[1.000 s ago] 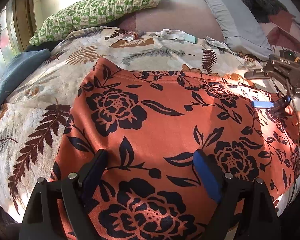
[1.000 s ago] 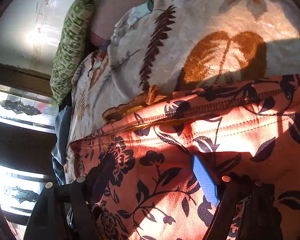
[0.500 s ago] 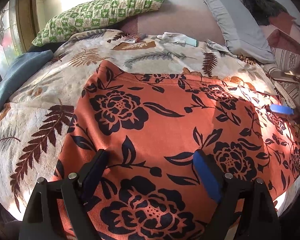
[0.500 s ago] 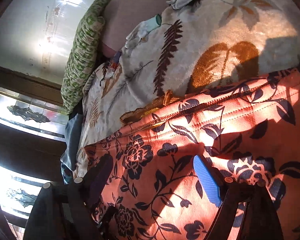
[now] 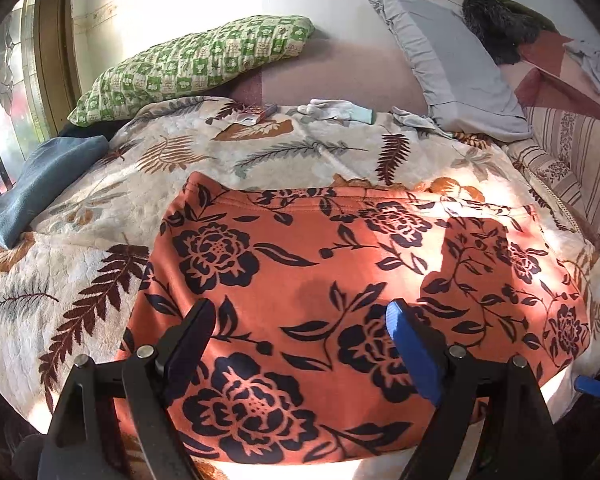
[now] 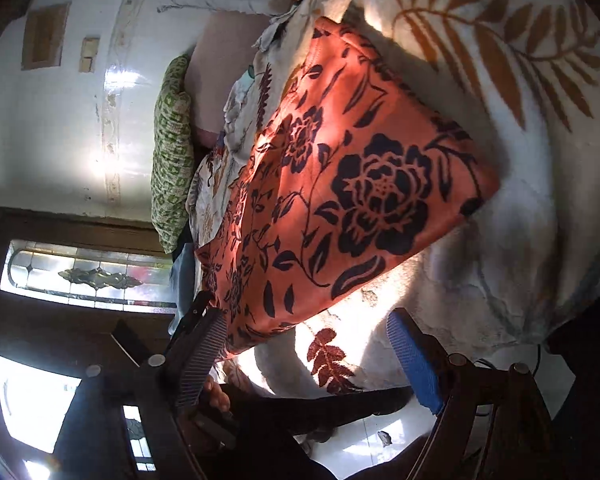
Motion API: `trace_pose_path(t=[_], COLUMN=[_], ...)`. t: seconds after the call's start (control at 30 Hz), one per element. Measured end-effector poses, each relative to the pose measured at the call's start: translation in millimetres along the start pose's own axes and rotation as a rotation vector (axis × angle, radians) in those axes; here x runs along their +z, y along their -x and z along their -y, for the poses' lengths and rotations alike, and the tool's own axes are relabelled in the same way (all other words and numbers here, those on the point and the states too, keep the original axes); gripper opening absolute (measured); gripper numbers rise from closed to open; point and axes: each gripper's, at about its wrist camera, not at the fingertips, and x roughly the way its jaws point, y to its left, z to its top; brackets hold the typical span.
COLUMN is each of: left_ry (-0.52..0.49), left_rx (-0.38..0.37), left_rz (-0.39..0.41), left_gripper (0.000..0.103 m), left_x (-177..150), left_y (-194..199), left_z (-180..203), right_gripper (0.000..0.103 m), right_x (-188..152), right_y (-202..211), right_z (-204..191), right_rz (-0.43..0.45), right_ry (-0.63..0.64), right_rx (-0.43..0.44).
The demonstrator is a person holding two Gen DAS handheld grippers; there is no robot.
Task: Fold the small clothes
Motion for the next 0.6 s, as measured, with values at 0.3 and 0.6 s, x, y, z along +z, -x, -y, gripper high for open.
trace_pose_path(t=[0.3, 0.6], left_ry=[-0.048, -0.089], left_rx=[-0.054, 0.021], left_rz=[-0.037, -0.188], left_gripper=[0.087, 0.089], left_x=[-2, -23], left_y=[10, -46], left_z=[49, 63], right_gripper=[0.085, 0.086], right_x=[39, 57], right_y=[14, 9], right_z=[43, 50], right_rz=[0.124, 0.137], right_ry=[-0.218, -0.22], right_rx=[0.035, 0.03])
